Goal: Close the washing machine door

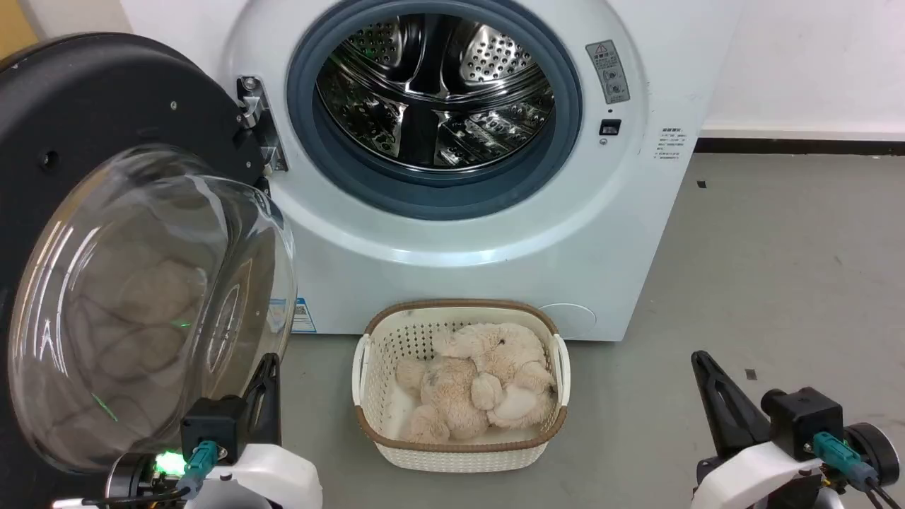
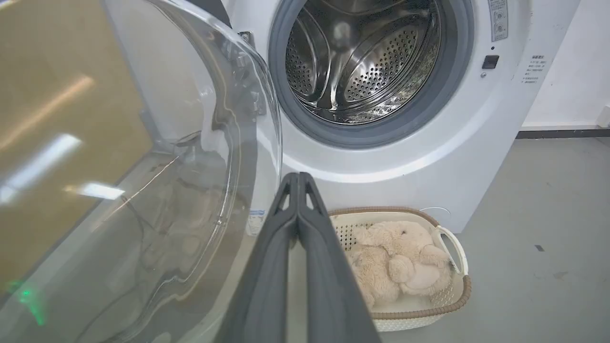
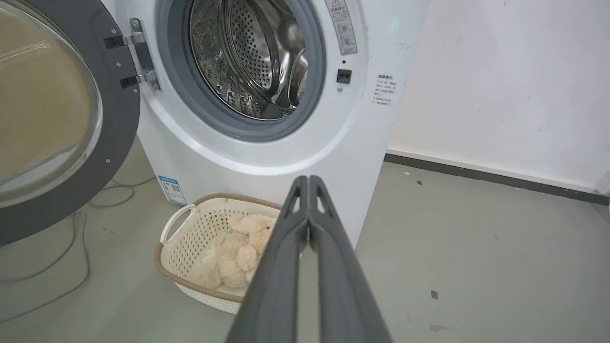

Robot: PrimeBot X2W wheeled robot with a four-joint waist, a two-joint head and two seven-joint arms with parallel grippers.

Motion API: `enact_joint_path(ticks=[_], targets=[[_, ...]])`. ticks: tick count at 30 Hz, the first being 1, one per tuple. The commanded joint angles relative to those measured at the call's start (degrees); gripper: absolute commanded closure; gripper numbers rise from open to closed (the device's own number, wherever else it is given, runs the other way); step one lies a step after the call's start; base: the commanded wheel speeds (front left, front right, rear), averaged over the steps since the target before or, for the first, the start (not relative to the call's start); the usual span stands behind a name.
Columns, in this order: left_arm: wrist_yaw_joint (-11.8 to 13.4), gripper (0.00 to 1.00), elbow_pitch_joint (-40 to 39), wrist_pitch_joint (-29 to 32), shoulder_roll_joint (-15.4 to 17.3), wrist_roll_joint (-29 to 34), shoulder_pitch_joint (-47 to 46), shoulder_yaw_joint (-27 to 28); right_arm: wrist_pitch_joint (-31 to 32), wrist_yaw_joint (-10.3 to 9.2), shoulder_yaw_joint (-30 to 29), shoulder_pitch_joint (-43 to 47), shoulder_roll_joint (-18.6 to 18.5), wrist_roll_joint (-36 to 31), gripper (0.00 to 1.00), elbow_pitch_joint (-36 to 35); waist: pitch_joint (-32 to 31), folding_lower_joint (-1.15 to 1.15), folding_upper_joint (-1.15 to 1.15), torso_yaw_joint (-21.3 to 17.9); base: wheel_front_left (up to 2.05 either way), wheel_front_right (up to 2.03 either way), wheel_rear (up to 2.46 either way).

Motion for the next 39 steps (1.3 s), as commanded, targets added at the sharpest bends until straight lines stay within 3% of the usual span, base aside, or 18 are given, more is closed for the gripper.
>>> enact_joint_path(ticks=[1,7,8,9,10,11,28,39], targets=[[-0.25,1.0,-0.21,0.02,0.06,0.17,-0.88,0.04,0.02,0.05,-0.02,-0.8,0.28,-0.44,1.0,-0.15,0.0,0.0,0.0,0.0,0.0,0.0,0.0],[-0.25,1.0,-0.21,0.02,0.06,0.17,-0.88,0.04,0.02,0.05,-0.02,-0.8,0.28,-0.44,1.0,-0.15,0.0,0.0,0.0,0.0,0.0,0.0,0.0],[0.02,0.0,0.02,0.0,0.0,-0.01,0.01,-0.01,0.0,0.0,0.01,0.02,-0.01,0.02,0.0,0.0,0.0,0.0,0.0,0.0,0.0,0.0,0.0],[0.04,0.0,0.04,0.0,0.0,-0.01,0.02,-0.03,0.0,0.0,0.0,0.03,-0.01,0.03,0.0,0.01,0.0,0.0,0.0,0.0,0.0,0.0,0.0],[0.07,1.0,0.07,-0.03,0.0,-0.02,0.03,-0.06,-0.03,0.0,-0.02,0.03,-0.01,0.06,1.0,0.02,0.0,0.0,0.0,0.0,0.0,0.0,0.0],[0.08,0.0,0.08,0.0,-0.01,-0.01,0.02,-0.03,0.0,0.0,0.0,0.03,-0.01,0.04,0.0,0.01,0.0,0.0,0.0,0.0,0.0,0.0,0.0],[0.82,0.0,0.8,-1.84,0.0,-0.66,0.07,-1.1,-1.84,0.01,0.12,0.38,0.02,1.61,0.0,0.29,0.0,0.0,0.0,0.57,0.0,0.0,0.0],[1.35,0.0,1.18,-3.4,0.01,-1.07,0.27,-1.83,-3.4,0.01,0.61,1.1,0.06,2.82,0.0,0.33,-0.17,0.0,0.0,3.37,0.0,0.0,0.0]])
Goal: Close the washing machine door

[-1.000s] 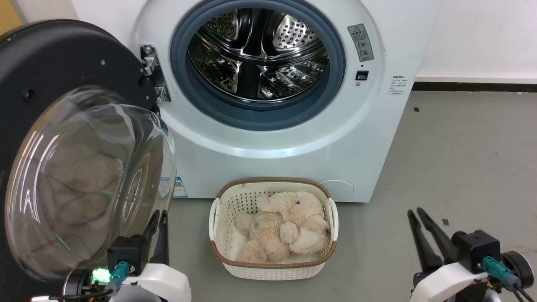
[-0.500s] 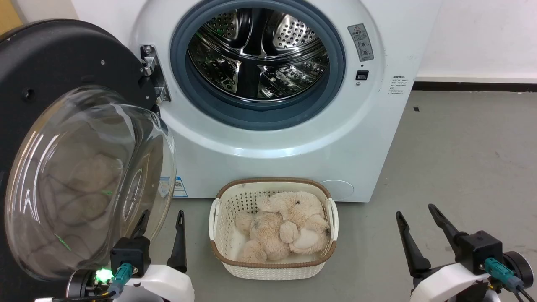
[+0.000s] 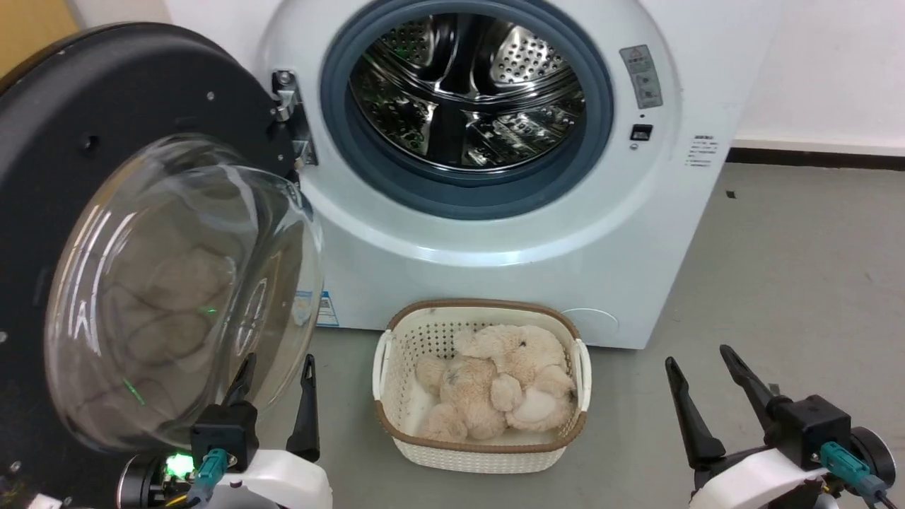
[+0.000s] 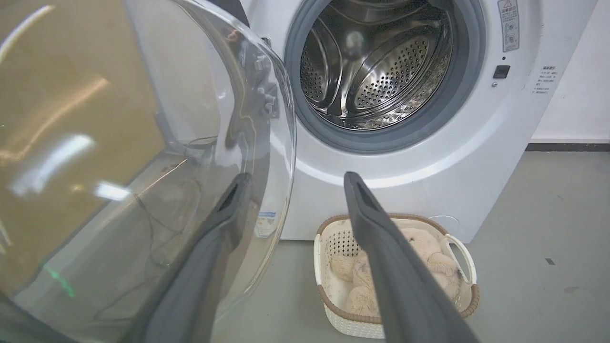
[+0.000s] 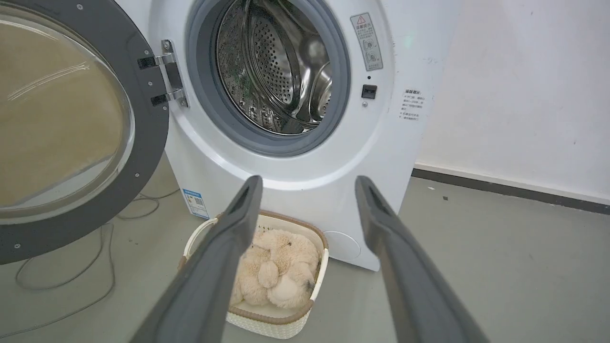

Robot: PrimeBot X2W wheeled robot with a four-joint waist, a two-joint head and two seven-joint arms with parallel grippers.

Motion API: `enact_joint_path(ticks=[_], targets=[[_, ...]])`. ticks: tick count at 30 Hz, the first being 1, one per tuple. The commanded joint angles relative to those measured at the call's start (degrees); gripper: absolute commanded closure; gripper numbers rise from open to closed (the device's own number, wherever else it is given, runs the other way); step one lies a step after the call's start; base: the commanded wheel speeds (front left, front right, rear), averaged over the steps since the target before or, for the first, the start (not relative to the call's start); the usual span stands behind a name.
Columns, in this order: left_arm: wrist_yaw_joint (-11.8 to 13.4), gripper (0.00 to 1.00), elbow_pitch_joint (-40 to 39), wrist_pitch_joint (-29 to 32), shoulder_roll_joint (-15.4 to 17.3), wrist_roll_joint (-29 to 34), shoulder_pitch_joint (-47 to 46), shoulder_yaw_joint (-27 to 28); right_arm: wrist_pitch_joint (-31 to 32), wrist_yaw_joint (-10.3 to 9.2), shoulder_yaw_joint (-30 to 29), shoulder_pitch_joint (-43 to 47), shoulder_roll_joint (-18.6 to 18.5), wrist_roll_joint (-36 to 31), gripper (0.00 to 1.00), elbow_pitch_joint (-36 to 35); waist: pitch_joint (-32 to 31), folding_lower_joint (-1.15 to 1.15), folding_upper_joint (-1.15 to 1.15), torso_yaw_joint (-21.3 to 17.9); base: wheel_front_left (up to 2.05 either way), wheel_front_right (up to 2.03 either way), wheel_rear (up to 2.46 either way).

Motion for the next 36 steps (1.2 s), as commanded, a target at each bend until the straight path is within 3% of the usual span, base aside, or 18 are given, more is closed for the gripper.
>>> enact_joint_path(ticks=[1,36], targets=[[0.25,0.0,0.1,-0.6,0.02,-0.5,0.24,-0.18,-0.55,0.01,0.15,0.7,0.07,0.71,0.0,0.14,-0.03,0.0,0.0,0.44,0.0,0.0,0.0],[2.75,0.0,-0.6,-4.79,0.06,-1.99,1.52,-0.69,-4.74,0.02,3.45,0.42,-0.35,4.08,0.0,1.9,-0.03,0.0,0.0,12.09,0.0,0.0,0.0]])
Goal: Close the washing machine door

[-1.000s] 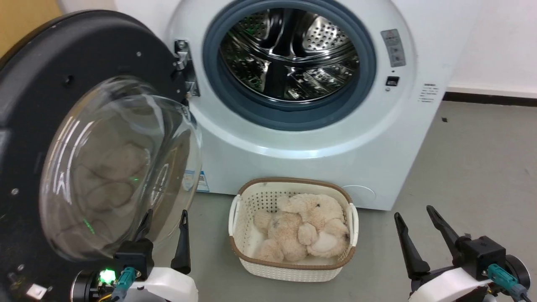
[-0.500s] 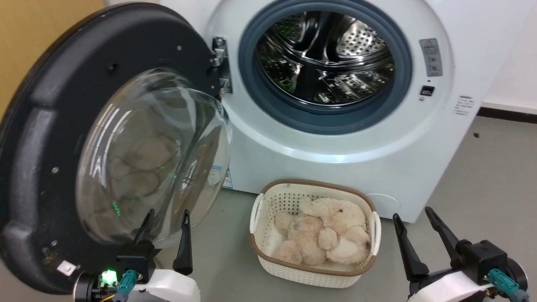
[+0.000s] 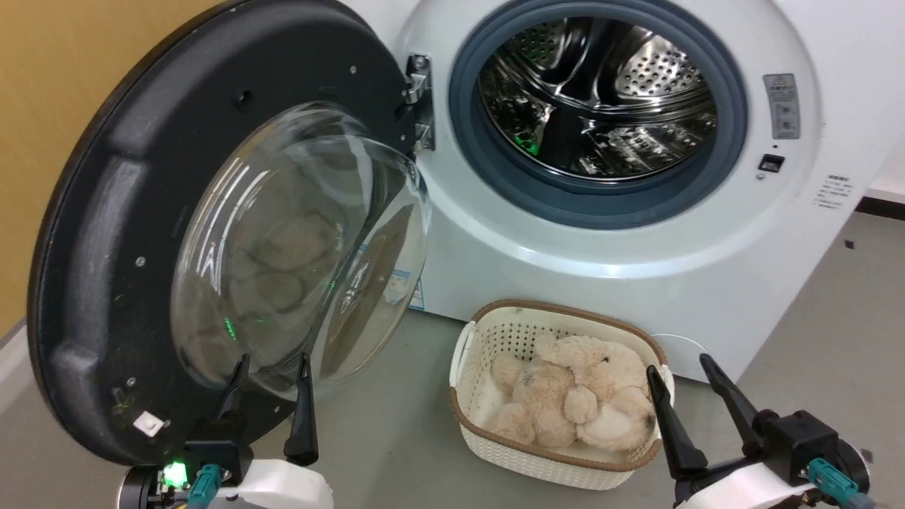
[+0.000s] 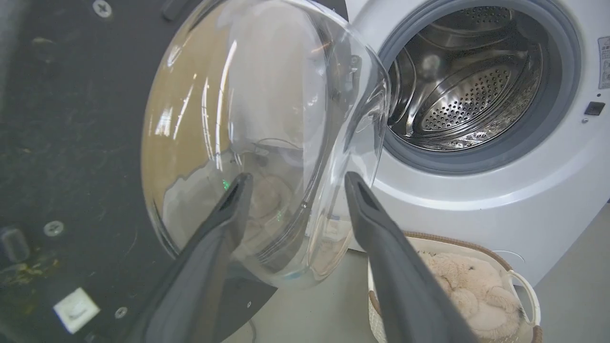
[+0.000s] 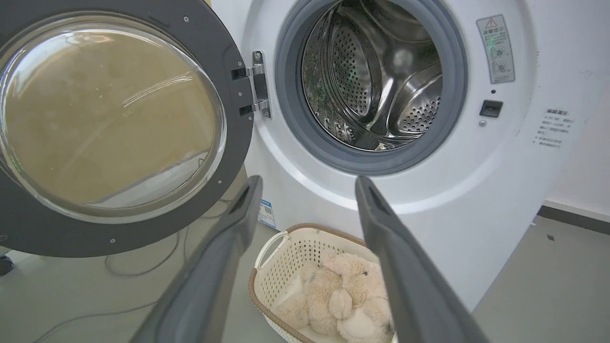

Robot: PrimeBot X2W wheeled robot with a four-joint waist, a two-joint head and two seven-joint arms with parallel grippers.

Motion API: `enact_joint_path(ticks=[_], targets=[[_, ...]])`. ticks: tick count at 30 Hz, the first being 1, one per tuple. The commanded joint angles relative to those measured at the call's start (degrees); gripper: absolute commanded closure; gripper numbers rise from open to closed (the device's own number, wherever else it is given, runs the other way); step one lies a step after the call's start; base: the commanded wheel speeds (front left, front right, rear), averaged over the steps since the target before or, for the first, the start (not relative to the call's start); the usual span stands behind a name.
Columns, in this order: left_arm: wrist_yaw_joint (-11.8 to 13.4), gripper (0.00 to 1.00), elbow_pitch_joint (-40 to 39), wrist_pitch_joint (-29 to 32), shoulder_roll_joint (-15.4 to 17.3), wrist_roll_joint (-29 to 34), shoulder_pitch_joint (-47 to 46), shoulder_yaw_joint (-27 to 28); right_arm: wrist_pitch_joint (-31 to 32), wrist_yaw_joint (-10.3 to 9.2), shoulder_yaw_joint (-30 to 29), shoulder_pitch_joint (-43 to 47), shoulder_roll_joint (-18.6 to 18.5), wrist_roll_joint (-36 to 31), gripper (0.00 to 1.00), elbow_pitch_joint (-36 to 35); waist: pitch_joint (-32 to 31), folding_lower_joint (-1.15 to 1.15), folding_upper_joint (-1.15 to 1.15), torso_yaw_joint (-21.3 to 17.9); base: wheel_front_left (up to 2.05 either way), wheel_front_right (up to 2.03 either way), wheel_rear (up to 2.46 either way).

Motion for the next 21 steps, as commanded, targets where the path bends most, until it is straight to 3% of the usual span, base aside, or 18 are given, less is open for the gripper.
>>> enact_joint_path(ticks=[1,21], targets=[[0.53,0.0,-0.32,-0.65,0.05,-0.19,0.73,0.16,-0.58,0.02,0.35,-0.62,-0.34,0.78,0.0,0.39,0.15,0.0,0.0,0.51,0.0,0.0,0.0],[3.57,0.0,-3.04,-3.04,0.04,-1.66,2.95,0.99,-2.98,0.03,4.97,-4.31,-1.92,4.13,0.0,3.23,1.45,0.0,0.0,6.01,0.0,0.0,0.0]])
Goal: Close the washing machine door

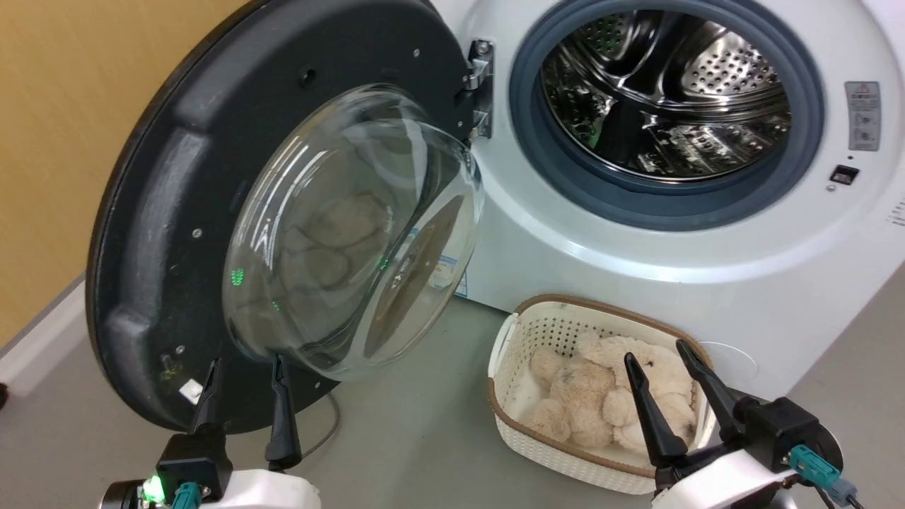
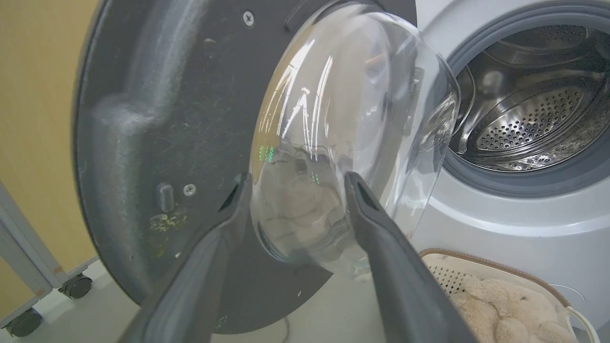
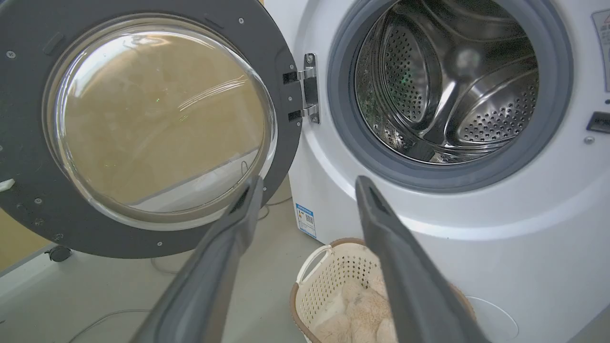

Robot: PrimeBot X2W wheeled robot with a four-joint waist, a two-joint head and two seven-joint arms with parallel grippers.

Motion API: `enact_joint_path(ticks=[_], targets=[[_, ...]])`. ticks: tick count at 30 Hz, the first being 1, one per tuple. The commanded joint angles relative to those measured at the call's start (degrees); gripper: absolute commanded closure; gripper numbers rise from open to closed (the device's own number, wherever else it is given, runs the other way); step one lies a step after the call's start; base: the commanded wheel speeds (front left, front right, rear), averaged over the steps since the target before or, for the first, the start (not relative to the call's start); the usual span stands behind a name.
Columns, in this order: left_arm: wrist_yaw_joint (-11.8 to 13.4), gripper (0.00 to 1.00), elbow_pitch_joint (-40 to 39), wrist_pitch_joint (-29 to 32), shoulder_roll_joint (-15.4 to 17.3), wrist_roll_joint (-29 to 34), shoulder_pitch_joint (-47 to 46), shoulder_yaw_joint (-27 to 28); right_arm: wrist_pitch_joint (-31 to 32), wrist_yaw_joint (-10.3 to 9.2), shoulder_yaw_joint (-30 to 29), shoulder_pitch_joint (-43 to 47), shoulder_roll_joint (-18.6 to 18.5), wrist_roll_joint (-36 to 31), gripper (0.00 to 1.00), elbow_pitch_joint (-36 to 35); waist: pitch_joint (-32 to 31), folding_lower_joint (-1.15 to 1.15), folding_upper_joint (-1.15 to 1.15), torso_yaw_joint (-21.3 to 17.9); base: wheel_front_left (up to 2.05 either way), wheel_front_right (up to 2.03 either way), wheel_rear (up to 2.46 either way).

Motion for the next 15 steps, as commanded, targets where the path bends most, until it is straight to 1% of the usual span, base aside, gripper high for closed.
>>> enact_joint_path(ticks=[1,15], targets=[[0.48,0.0,-0.37,-0.63,0.04,-0.42,1.03,0.05,-0.58,0.03,0.46,-1.1,-0.47,0.87,0.0,0.28,0.1,0.0,0.0,0.51,-0.02,-0.02,-0.02],[1.64,0.0,-0.96,-2.18,0.05,-0.89,1.72,0.06,-2.14,0.04,2.11,-1.55,-0.78,2.64,0.0,1.27,0.18,0.0,0.0,3.64,0.0,0.0,0.0]])
